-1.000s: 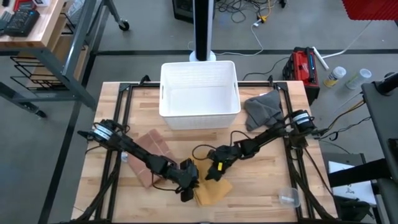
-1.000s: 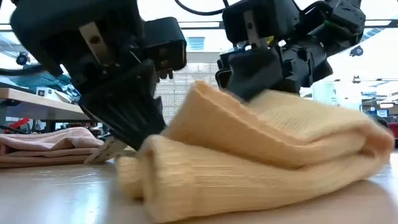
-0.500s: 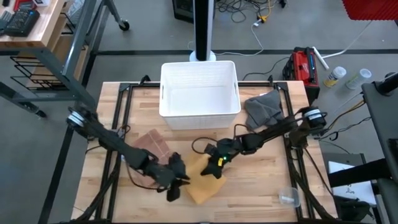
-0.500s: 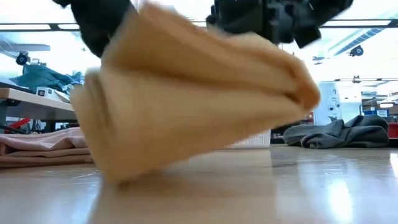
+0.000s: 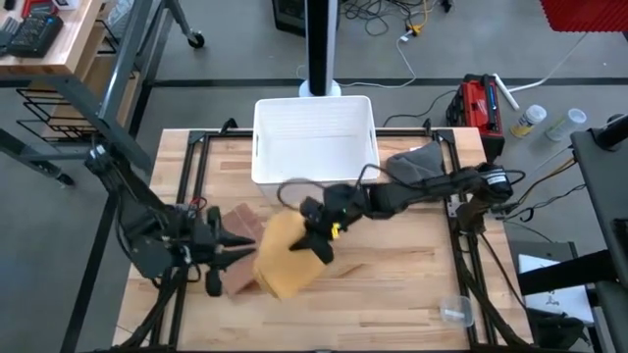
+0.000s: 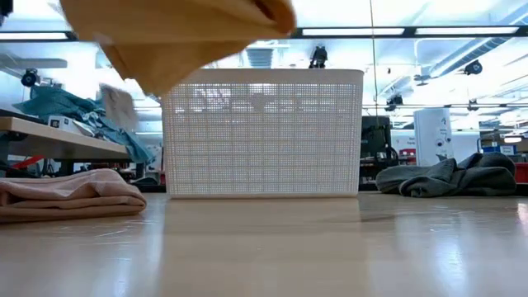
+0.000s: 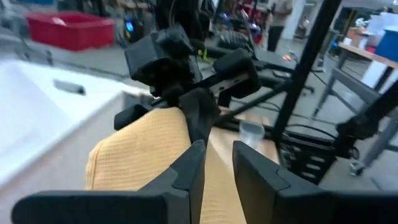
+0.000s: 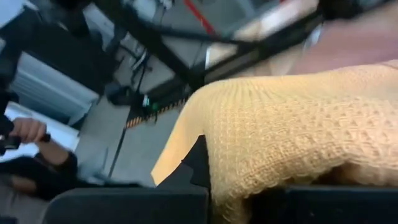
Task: Fold towel
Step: Stack the yellow towel on top of the brown squared towel
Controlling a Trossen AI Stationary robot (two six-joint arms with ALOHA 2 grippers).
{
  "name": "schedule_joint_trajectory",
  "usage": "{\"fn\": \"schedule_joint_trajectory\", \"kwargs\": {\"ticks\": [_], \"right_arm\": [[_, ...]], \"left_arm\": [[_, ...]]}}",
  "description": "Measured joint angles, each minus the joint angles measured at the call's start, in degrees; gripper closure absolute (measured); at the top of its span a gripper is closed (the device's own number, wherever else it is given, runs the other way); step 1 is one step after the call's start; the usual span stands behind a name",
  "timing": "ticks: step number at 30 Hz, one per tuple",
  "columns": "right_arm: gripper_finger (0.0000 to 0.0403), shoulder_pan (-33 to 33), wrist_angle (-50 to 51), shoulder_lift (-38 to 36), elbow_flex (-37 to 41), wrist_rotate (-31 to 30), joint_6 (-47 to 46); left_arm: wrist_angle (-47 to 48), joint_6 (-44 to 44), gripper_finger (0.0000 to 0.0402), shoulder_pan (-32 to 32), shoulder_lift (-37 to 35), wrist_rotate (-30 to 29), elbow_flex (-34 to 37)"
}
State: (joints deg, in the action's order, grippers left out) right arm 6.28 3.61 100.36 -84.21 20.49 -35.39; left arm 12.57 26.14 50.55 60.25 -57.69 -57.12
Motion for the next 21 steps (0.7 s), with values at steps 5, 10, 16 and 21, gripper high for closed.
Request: {"fn": "schedule_joint_trajectory", "kwargs": {"ticks": [5,10,16,21], "right_arm": [[0.0403,-4.00,-2.42,3.79,-5.30,-1.11,2.24],[0.0403,-7.38,-6.66,11.83,-11.60,0.61,1.52],[0.0403,-10.47,-7.46,25.26,-27.26,7.26,-1.52],[0.0403,-12.25,-7.29,37.45,-45.01,13.23,-4.34]], "left_arm": [[-0.10,-4.79,0.0327,1.68,-2.82,-5.22,0.00],[-0.10,-8.17,0.0327,1.67,-5.17,-7.44,-0.51],[-0.14,-14.70,0.0327,2.52,-7.44,-8.03,-2.29],[0.22,-18.17,0.0327,2.87,-7.78,-7.94,-2.69]]}}
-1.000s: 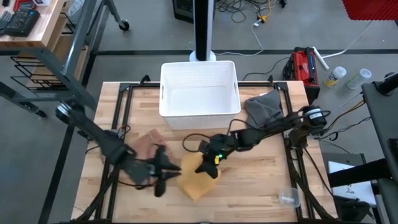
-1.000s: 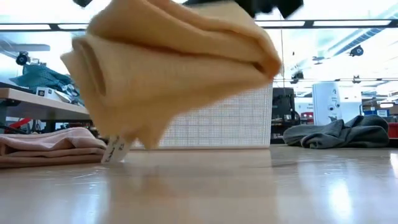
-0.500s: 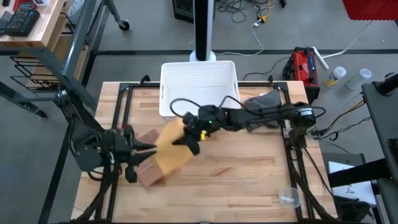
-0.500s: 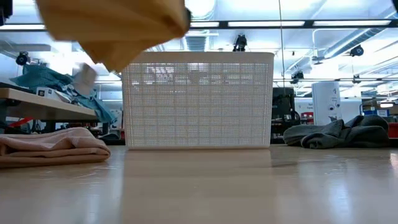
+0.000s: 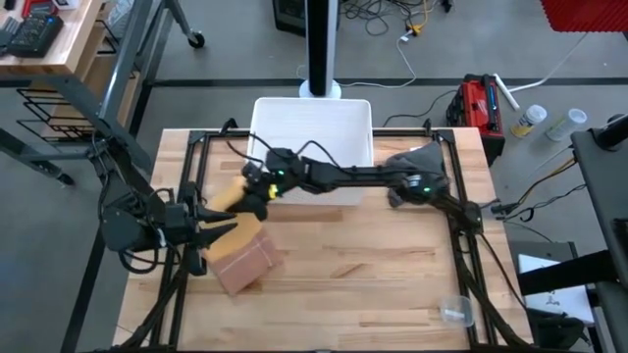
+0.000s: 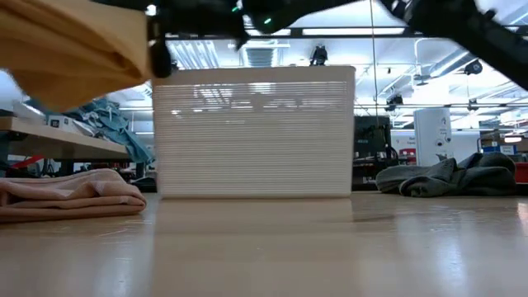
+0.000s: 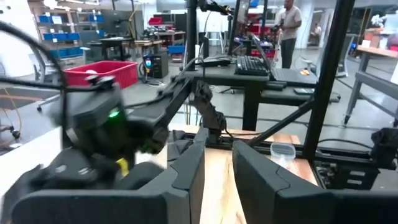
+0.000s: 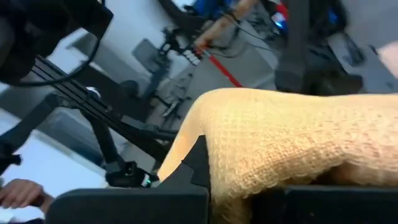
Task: Fold towel
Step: Stack the yellow towel on top of the brown squared towel
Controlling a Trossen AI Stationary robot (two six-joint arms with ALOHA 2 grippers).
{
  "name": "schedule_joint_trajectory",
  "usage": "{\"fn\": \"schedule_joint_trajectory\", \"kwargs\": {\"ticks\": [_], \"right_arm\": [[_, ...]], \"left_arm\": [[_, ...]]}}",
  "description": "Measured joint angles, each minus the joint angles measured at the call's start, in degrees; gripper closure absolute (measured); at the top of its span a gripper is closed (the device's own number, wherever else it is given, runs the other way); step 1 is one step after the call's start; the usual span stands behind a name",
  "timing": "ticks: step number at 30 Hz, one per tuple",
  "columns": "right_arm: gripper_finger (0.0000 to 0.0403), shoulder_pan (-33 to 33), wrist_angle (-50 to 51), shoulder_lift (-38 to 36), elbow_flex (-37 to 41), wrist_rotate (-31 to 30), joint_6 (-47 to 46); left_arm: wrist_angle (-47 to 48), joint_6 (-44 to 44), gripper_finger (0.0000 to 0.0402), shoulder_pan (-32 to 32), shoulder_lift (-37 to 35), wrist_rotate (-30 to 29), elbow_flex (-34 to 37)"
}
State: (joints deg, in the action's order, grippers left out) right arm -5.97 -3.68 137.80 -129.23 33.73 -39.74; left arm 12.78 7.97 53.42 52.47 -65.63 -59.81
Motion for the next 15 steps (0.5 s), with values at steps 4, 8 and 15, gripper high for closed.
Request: {"fn": "schedule_joint_trajectory", "kwargs": {"ticks": [4,8,15], "right_arm": [[0.0403,-0.96,-4.68,5.26,-4.41,2.59,-1.97],[0.0403,-0.75,-5.49,6.08,-1.53,4.38,-2.65],[0.0402,3.64,7.99,7.36,-0.91,-1.70,2.14]], "left_arm": [[0.84,-0.02,0.0327,0.99,-0.02,0.06,0.02],[1.12,0.00,0.0327,1.41,0.07,0.11,0.15],[0.94,-0.01,0.0327,1.50,0.04,0.02,0.28]]}}
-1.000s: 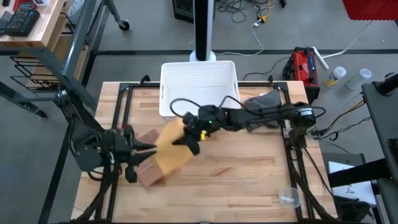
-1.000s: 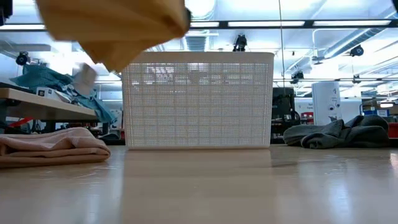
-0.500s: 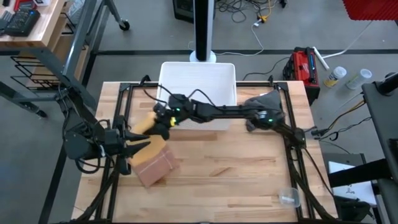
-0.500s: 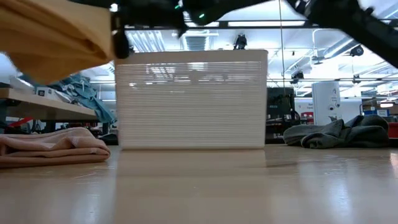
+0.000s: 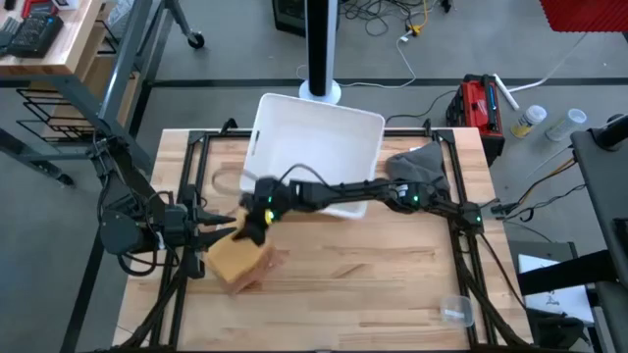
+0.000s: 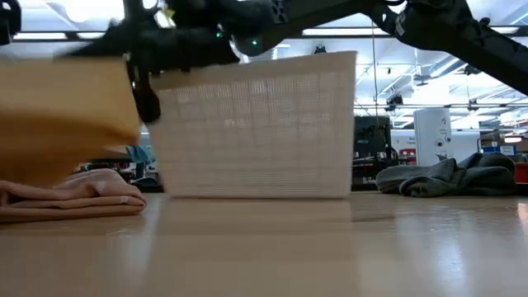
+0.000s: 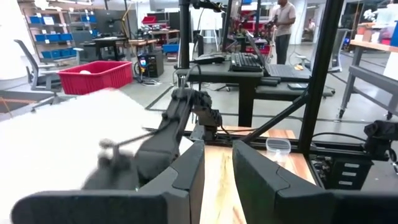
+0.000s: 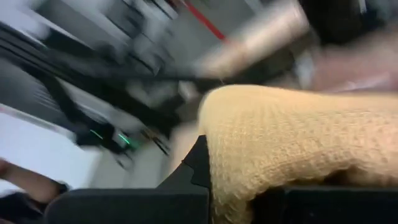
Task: Fold towel
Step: Stack the yellow towel on top of the brown squared towel
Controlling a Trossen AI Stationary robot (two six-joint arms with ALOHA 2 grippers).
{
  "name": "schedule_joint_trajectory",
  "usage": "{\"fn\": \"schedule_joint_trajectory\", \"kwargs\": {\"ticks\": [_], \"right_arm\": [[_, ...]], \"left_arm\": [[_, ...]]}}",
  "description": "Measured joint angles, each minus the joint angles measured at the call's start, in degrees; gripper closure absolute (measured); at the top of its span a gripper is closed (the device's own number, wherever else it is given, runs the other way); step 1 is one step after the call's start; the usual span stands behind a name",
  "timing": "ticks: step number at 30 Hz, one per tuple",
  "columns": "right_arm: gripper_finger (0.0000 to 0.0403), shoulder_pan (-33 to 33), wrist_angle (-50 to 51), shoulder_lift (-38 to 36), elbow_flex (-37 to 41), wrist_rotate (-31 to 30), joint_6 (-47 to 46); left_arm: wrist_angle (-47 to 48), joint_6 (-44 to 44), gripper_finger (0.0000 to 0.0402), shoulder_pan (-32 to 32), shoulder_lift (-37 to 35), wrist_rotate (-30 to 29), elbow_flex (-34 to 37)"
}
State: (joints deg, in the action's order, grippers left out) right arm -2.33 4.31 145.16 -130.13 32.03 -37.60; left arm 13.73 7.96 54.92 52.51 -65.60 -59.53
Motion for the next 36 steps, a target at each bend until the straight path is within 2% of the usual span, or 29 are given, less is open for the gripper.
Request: {"fn": "schedule_joint_trajectory", "kwargs": {"ticks": [4,8,21,25,29,32,36], "right_arm": [[0.0402,0.61,8.32,0.77,0.44,-5.78,5.13],[0.0390,0.57,7.28,0.34,0.16,-8.22,6.52],[0.0227,0.94,9.52,-0.63,-4.89,-6.95,11.64],[0.0197,0.93,9.35,-2.33,-4.82,-4.35,11.90],[0.0203,0.98,7.22,-2.55,-4.82,-3.93,11.01],[0.0238,0.57,3.39,-2.79,-4.82,-5.15,10.31],[0.0285,0.27,1.95,-3.44,-4.87,-2.89,7.53]], "left_arm": [[-0.08,0.06,0.0327,0.02,0.24,0.02,0.00],[-0.10,0.14,0.0327,0.02,0.29,0.02,0.00],[0.69,0.01,0.0327,0.02,0.48,0.00,0.02],[0.72,0.01,0.0327,0.02,0.48,-0.02,0.04],[0.73,-0.02,0.0327,0.02,0.48,-0.02,0.04],[0.70,-0.01,0.0327,0.01,0.48,-0.02,0.04],[0.64,-0.02,0.0327,0.02,0.44,-0.02,0.04]]}}
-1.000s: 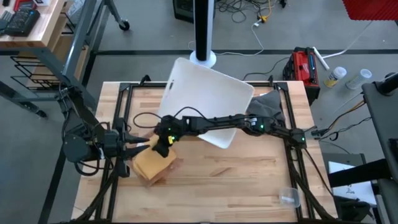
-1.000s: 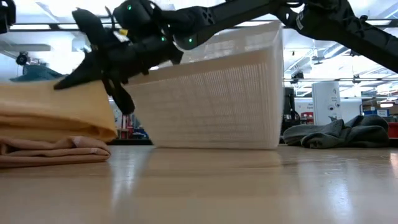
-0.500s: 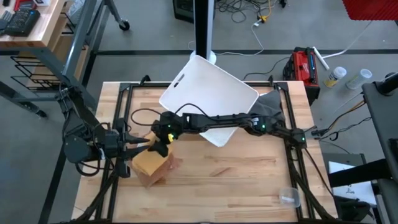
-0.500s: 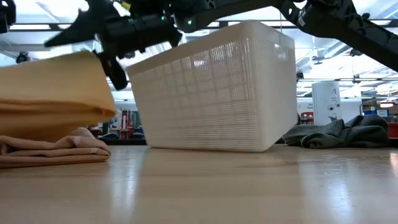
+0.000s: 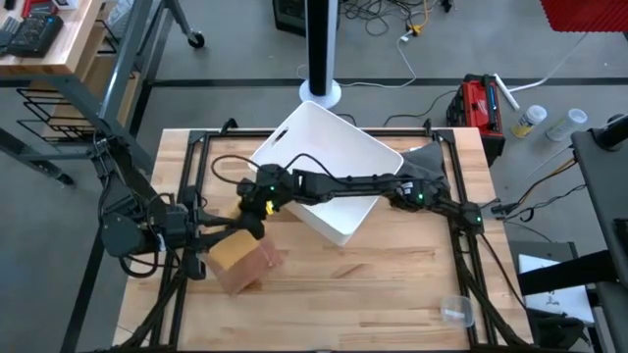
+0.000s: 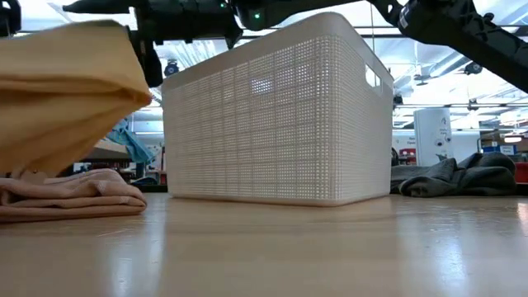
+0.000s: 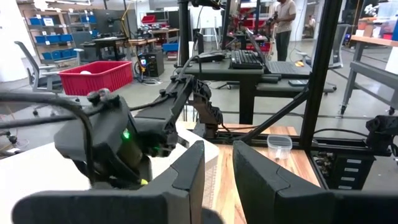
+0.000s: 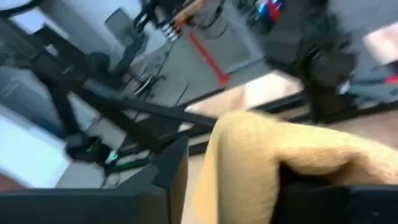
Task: Fold towel
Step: Stack the yellow towel on top of the brown squared towel
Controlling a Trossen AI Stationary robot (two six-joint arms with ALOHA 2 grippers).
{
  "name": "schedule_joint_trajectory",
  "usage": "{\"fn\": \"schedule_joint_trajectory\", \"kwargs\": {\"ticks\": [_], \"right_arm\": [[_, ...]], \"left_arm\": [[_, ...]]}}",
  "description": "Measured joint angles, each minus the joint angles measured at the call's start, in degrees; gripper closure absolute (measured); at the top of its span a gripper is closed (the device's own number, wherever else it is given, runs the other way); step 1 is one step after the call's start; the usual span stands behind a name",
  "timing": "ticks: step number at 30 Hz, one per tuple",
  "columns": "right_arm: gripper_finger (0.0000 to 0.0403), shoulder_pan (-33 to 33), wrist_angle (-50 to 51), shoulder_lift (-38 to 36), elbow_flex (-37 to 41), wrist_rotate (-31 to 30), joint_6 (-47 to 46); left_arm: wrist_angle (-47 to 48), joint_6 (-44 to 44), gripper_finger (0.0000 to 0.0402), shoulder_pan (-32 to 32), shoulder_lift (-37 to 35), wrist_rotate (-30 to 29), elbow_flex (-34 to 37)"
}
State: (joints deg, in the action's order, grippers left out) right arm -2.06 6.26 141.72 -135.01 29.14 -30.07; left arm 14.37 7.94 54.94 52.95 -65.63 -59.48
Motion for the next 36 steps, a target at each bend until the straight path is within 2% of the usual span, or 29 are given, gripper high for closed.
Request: {"fn": "schedule_joint_trajectory", "kwargs": {"ticks": [3,6,12,20,26,30,36], "right_arm": [[0.0297,1.00,5.71,-0.06,-0.01,3.57,0.46],[0.0290,2.18,11.10,0.08,0.05,3.50,3.22],[0.0236,4.03,21.56,0.03,0.03,-0.63,8.91],[0.0159,5.56,27.29,-0.16,0.03,-2.80,11.81],[0.0133,5.54,34.10,-3.21,0.03,-7.03,13.14],[0.0131,5.78,39.97,-5.57,0.03,-7.28,14.46],[0.0142,7.22,49.94,-9.32,0.03,-7.32,18.83]], "left_arm": [[0.10,0.00,0.0327,-0.02,0.00,0.00,0.00],[0.20,-0.88,0.0327,0.00,0.05,0.00,0.00],[0.22,-1.27,0.0327,-0.01,0.17,0.00,0.00],[0.24,-1.29,0.0327,-0.02,0.22,0.00,0.00],[1.08,0.67,0.0327,0.00,0.33,0.00,0.04],[7.90,9.39,0.0327,-0.09,0.33,-0.60,0.09],[23.42,34.69,0.0327,-0.20,0.42,-0.28,1.32]]}}
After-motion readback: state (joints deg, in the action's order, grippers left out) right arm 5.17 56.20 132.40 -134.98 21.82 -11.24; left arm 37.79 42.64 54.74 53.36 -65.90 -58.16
